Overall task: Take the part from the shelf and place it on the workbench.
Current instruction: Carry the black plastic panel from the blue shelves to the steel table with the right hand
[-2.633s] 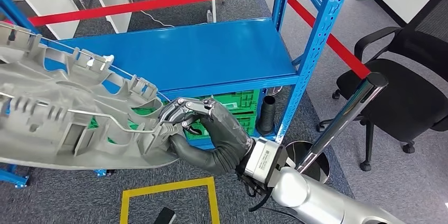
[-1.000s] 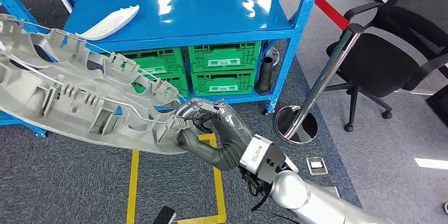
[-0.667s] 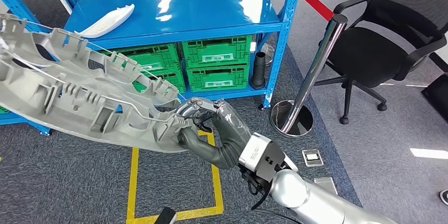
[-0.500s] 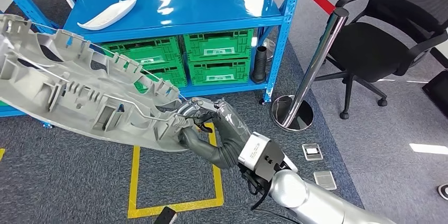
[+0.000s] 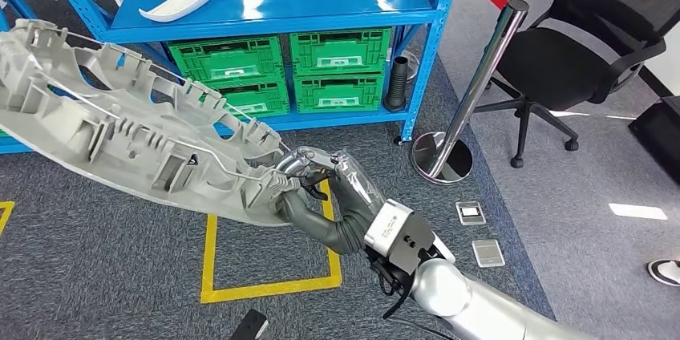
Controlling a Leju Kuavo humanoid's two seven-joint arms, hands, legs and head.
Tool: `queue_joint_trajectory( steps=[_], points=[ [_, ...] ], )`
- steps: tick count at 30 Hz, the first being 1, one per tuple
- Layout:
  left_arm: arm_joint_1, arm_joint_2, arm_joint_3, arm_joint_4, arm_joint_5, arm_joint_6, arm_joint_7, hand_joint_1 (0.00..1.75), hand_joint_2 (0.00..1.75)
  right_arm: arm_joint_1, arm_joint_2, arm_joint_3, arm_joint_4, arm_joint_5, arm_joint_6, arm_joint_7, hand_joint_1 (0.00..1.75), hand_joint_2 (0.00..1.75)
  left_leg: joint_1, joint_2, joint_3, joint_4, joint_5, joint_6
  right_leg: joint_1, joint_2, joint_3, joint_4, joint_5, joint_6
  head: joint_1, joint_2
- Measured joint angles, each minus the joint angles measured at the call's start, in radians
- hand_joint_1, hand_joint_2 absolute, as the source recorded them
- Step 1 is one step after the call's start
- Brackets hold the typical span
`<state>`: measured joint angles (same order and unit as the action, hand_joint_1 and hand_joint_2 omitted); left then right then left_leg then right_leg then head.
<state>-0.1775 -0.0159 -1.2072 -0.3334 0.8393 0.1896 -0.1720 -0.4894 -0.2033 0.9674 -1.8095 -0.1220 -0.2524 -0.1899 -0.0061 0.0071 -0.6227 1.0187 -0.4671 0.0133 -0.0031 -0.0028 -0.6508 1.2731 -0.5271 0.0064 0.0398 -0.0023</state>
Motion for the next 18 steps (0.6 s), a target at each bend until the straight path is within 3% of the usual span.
queue_joint_trajectory(
  steps=[1,3,4,6,8,10,11,12,13,14,16,18],
  points=[
    [0.000,0.000,0.000,0.000,0.001,0.000,0.000,0.00,1.75,-0.001,0.000,0.000,0.001,0.000,0.000,0.000,1.75,1.75,-0.002,0.000,-0.017,0.009,0.006,-0.003,0.001,0.000,0.049,-0.065,0.007,-0.004,0.000,0.000],
    [0.001,0.001,0.000,0.000,0.002,0.000,0.000,0.00,1.75,-0.003,0.000,-0.001,0.001,0.000,0.001,0.001,1.75,1.75,-0.002,0.000,-0.042,0.023,0.022,-0.012,0.006,0.003,0.133,-0.192,-0.021,-0.013,-0.001,0.000],
    [0.001,0.001,0.000,0.000,0.002,0.000,-0.001,0.00,1.75,-0.004,0.000,-0.001,0.002,0.000,0.001,0.001,1.75,1.75,-0.001,0.000,-0.050,0.024,0.032,-0.018,0.010,0.005,0.149,-0.227,-0.035,-0.017,-0.002,0.000],
    [0.004,0.002,-0.001,0.000,0.004,0.001,-0.001,0.00,1.75,-0.004,0.000,-0.001,0.002,0.000,0.001,0.000,1.75,1.75,0.005,-0.001,-0.062,0.024,0.042,-0.031,0.012,0.005,0.146,-0.249,-0.029,-0.028,-0.002,0.000],
    [0.009,0.002,-0.001,0.000,0.005,0.000,-0.002,0.00,1.75,-0.003,0.001,-0.002,0.003,0.000,0.000,-0.003,1.75,1.75,0.008,-0.004,-0.077,0.061,-0.007,-0.043,0.008,0.003,0.134,-0.259,-0.012,-0.042,-0.005,0.000],
    [0.011,0.003,-0.002,0.000,0.006,0.000,-0.002,0.00,1.75,-0.001,0.001,-0.002,0.004,0.000,-0.001,-0.012,1.75,1.75,0.011,-0.005,-0.100,0.166,-0.097,-0.053,0.007,0.000,0.115,-0.256,0.004,-0.050,-0.010,0.000],
    [0.011,0.003,-0.002,0.000,0.005,-0.001,-0.002,0.00,1.75,0.001,0.001,-0.002,0.005,0.000,-0.002,-0.017,1.75,1.75,0.012,-0.005,-0.110,0.227,-0.127,-0.056,0.007,-0.001,0.103,-0.253,0.011,-0.051,-0.012,0.000],
    [0.011,0.003,-0.002,0.000,0.005,-0.001,-0.002,0.00,1.75,0.004,0.001,-0.002,0.005,0.000,-0.002,-0.023,1.75,1.75,0.013,-0.005,-0.112,0.273,-0.135,-0.059,0.007,-0.003,0.091,-0.248,0.018,-0.051,-0.012,0.000],
    [0.011,0.003,-0.002,0.000,0.005,-0.001,-0.002,0.00,1.75,0.006,0.001,-0.003,0.006,0.000,-0.002,-0.027,1.75,1.75,0.013,-0.005,-0.101,0.290,-0.122,-0.060,0.007,-0.004,0.077,-0.243,0.025,-0.051,-0.013,0.000],
    [0.011,0.004,-0.002,0.000,0.005,-0.001,-0.002,0.00,1.75,0.008,0.001,-0.004,0.006,0.000,-0.002,-0.030,1.75,1.75,0.014,-0.005,-0.075,0.273,-0.096,-0.060,0.007,-0.004,0.064,-0.238,0.030,-0.049,-0.013,0.000],
    [0.010,0.004,-0.002,0.000,0.005,-0.001,-0.004,0.00,1.75,0.011,0.001,-0.005,0.006,0.000,-0.002,-0.031,1.75,1.75,0.014,-0.005,0.017,0.157,-0.059,-0.055,0.008,-0.003,0.042,-0.228,0.040,-0.044,-0.013,0.000],
    [0.008,0.004,-0.003,0.000,0.005,-0.001,-0.009,0.00,1.75,0.013,0.000,-0.007,0.006,0.000,-0.002,-0.032,1.75,1.75,0.011,-0.007,0.092,0.041,-0.070,-0.045,0.010,-0.003,0.030,-0.223,0.050,-0.034,-0.012,0.000]
  ],
)
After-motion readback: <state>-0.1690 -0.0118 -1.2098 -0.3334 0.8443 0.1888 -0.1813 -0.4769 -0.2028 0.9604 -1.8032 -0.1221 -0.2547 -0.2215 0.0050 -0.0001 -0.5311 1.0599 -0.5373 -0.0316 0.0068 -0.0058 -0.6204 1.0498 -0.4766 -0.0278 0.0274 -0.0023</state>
